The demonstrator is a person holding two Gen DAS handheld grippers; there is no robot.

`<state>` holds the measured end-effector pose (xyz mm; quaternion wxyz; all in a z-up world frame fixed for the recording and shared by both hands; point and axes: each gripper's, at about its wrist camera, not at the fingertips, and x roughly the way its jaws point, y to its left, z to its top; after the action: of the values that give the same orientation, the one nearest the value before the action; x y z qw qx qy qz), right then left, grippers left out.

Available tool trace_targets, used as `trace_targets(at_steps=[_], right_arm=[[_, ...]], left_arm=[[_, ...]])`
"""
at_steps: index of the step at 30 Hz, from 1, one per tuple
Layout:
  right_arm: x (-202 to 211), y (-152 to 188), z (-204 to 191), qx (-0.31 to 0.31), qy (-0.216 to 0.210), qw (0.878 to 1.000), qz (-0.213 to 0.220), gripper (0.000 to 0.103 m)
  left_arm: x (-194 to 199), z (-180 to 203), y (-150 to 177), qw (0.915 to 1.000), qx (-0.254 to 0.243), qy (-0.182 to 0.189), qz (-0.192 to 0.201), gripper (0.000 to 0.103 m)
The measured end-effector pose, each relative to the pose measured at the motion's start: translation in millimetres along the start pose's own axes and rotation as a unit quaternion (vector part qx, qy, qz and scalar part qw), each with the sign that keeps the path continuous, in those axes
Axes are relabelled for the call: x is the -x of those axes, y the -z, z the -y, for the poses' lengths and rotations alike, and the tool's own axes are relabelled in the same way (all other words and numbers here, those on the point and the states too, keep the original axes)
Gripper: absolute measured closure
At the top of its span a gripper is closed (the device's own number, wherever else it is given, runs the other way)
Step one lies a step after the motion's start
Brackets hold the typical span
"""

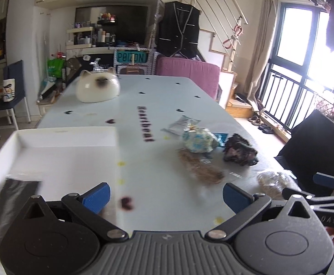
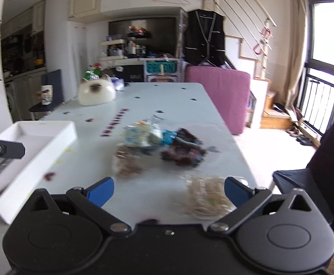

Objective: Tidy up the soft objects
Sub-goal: 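Grasp tan twine bag with left tool while right tool grasps cream beaded-cord bag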

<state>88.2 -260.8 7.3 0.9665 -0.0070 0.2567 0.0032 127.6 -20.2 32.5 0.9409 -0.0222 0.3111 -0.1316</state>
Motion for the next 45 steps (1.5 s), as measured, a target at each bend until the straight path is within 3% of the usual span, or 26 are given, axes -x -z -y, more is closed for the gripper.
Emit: trace_targets(at_steps=[6, 13, 23, 26, 31, 34, 36, 37, 39, 45], right_arm=[[-24, 6, 34, -0.021, 0.016, 0.999, -0.019, 0.0], [-54, 11, 60, -0.043, 0.022, 0.998, -0.042, 0.0], [-78, 14, 63, -0.063, 0.003, 0.996, -0.06, 0.0], [-84, 12, 57, -0.048, 0.01, 0.997, -0.062, 0.0], [-99, 12, 56, -0.046, 0.013, 0.996, -0.076, 0.0], [-106, 16, 53, -0.039, 0.015, 0.995, -0.087, 0.0], [-108, 19, 53, -0.042, 0.013, 0.995, -0.091, 0.0], [-107, 21, 53, -0.043, 0.011, 0.995, -0.091, 0.001], [-105, 22, 52, -0.042, 0.008, 0.995, -0.09, 0.009], [-96, 26, 48, -0.023, 0.014, 0.996, -0.085, 0.019]], left_arm=[[-49, 37, -10, 0.9998, -0.004, -0.001, -0.022, 0.0], [-115, 59, -25, 0.9974, 0.044, -0.009, -0.057, 0.0], [-196, 73, -32, 0.9882, 0.09, -0.027, -0.12, 0.0], [-209, 76, -31, 0.987, 0.087, -0.042, -0.129, 0.0], [-216, 84, -26, 0.9904, 0.039, -0.07, -0.113, 0.001], [-214, 86, -24, 0.991, 0.024, -0.086, -0.1, 0.011], [-211, 86, -23, 0.9912, 0.012, -0.097, -0.09, 0.029], [-210, 86, -23, 0.9913, 0.008, -0.099, -0.086, 0.033], [-208, 84, -22, 0.992, 0.003, -0.097, -0.081, 0.046], [-197, 83, -16, 0.9936, -0.009, -0.082, -0.078, 0.052]])
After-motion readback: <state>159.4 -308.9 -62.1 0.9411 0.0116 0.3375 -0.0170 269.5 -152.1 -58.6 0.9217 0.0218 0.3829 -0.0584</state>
